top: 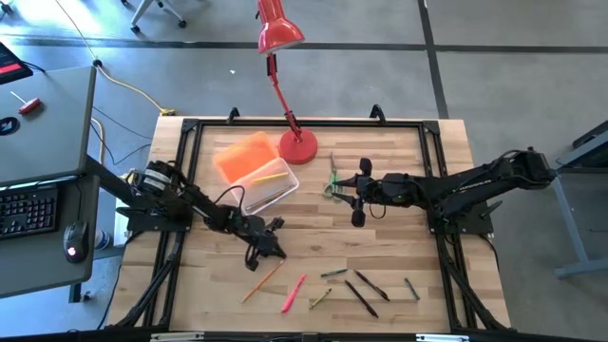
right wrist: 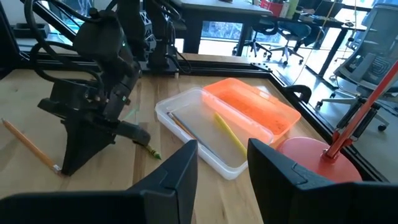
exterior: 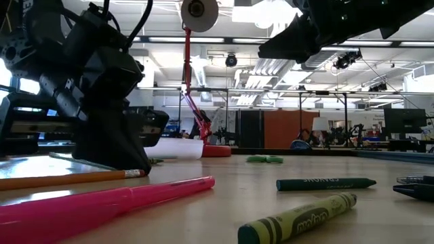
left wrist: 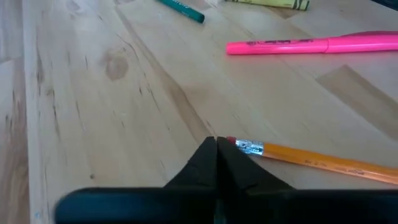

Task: Pick & place school supplies into a supply box
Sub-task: Put the blue pencil into the orange supply box

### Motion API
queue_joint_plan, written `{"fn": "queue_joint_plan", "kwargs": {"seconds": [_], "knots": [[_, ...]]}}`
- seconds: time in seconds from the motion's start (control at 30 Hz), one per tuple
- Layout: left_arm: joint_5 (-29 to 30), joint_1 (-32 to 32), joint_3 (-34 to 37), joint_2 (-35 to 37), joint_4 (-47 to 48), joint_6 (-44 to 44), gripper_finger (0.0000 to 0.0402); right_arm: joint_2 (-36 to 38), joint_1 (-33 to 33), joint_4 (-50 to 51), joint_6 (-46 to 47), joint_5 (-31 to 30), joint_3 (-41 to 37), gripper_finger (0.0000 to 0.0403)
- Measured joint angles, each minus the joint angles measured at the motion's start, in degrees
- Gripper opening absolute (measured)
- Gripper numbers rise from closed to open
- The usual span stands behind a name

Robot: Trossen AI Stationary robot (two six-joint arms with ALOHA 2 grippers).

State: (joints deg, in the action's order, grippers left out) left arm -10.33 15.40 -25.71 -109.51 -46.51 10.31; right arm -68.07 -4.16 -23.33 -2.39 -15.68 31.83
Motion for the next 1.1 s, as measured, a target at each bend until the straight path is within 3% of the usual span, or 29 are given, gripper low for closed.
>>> {"fn": "queue_joint_plan", "kwargs": {"seconds": [0.1,0.23,0.47,0.67,0.8,0.97,1.03,1.1], "knots": [[0.1,0.0,0.2,-0.2,-2.3,0.1,0.0011,0.0,0.0,0.0,0.0,0.0,0.0,0.0119],[2.7,0.0,0.0,0.5,-7.2,0.2,0.0027,0.0,0.0,0.0,0.0,0.0,0.0,0.0119],[12.2,-0.1,-0.6,10.1,-7.5,5.6,0.001,0.0,0.0,0.1,0.0,0.0,0.0,0.0119],[19.2,-2.2,-0.8,23.6,6.6,3.3,0.0042,0.0,0.0,0.3,0.0,0.0,0.0,0.0119],[12.8,-3.1,-0.7,30.9,20.3,1.5,0.0066,0.0,0.0,0.4,0.0,0.0,0.0,0.0119],[10.8,-3.0,-0.7,35.8,41.0,-7.8,0.0088,0.0,0.0,0.5,1.0,0.0,0.0,0.0119],[9.1,-3.0,0.5,36.1,44.6,-12.3,0.0098,0.0,0.0,0.6,1.1,0.0,0.0,0.0119],[6.6,-3.0,2.8,36.1,42.5,-14.7,0.0108,0.0,0.0,0.6,1.1,0.0,0.0,0.0119]]}}
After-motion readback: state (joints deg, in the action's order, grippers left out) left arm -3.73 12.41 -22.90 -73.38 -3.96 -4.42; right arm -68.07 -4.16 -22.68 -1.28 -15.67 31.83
